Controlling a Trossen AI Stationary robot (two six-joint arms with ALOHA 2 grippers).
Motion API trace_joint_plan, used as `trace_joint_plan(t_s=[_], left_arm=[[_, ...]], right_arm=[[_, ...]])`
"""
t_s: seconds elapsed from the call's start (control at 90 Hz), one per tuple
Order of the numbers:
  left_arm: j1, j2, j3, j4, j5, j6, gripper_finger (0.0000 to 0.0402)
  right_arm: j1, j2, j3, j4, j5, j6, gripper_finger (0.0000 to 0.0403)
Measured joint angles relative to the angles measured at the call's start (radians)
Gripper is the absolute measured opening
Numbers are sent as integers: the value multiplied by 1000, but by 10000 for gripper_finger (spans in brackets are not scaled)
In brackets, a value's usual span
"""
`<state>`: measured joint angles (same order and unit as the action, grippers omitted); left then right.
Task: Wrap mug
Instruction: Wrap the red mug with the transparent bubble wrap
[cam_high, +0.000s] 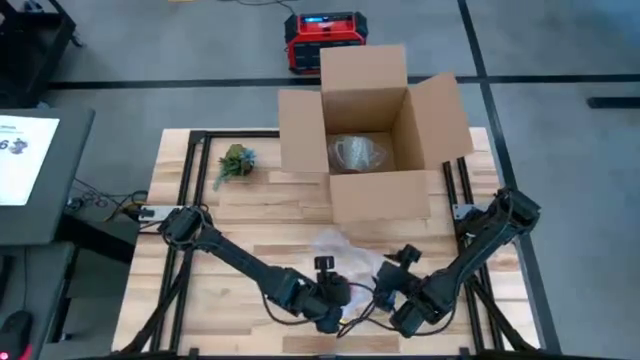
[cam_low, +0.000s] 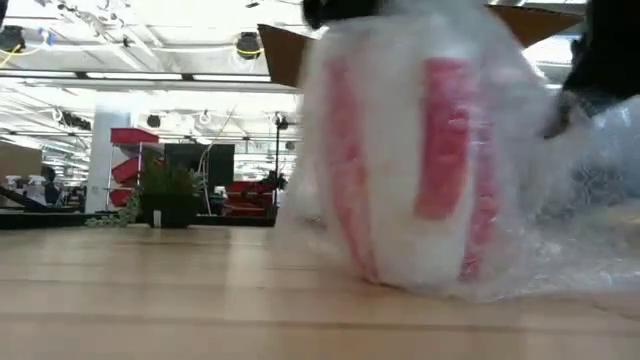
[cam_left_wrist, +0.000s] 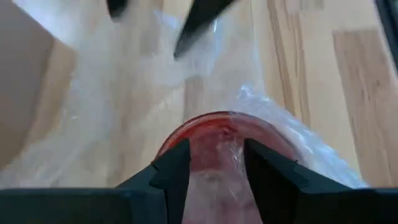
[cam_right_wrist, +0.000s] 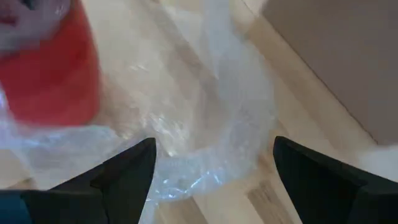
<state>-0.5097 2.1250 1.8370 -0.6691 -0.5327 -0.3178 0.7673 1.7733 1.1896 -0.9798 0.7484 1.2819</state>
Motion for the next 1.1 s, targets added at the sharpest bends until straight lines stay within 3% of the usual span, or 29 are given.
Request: trace_joint_plan(t_s=[0.167, 0.311, 0.467, 0.611, 0.767, 0.944, 1.1], left_arm=[[4, 0, 100, -140, 0, 17, 132], [-18, 0, 193, -358, -11, -59, 132], [-86, 0, 227, -601, -19, -228, 132], [-166, -2, 175, -759, -64, -485, 132], [-251, 1, 60, -683, -160, -659, 132], [-285, 1, -76, -490, -286, -724, 132], [-281, 1, -171, -309, -308, -661, 132]], right_arm=[[-11, 0, -29, 1, -63, 13, 304], [-17, -3, -35, -4, -73, 4, 271], [-24, -31, -35, -4, -73, -7, 202], [-39, -53, -34, 13, -72, -21, 107], [-81, -53, -21, 119, -99, -164, 12], [-145, -52, 69, 144, -148, -307, 1], [-185, -52, 172, 120, -159, -423, 0]])
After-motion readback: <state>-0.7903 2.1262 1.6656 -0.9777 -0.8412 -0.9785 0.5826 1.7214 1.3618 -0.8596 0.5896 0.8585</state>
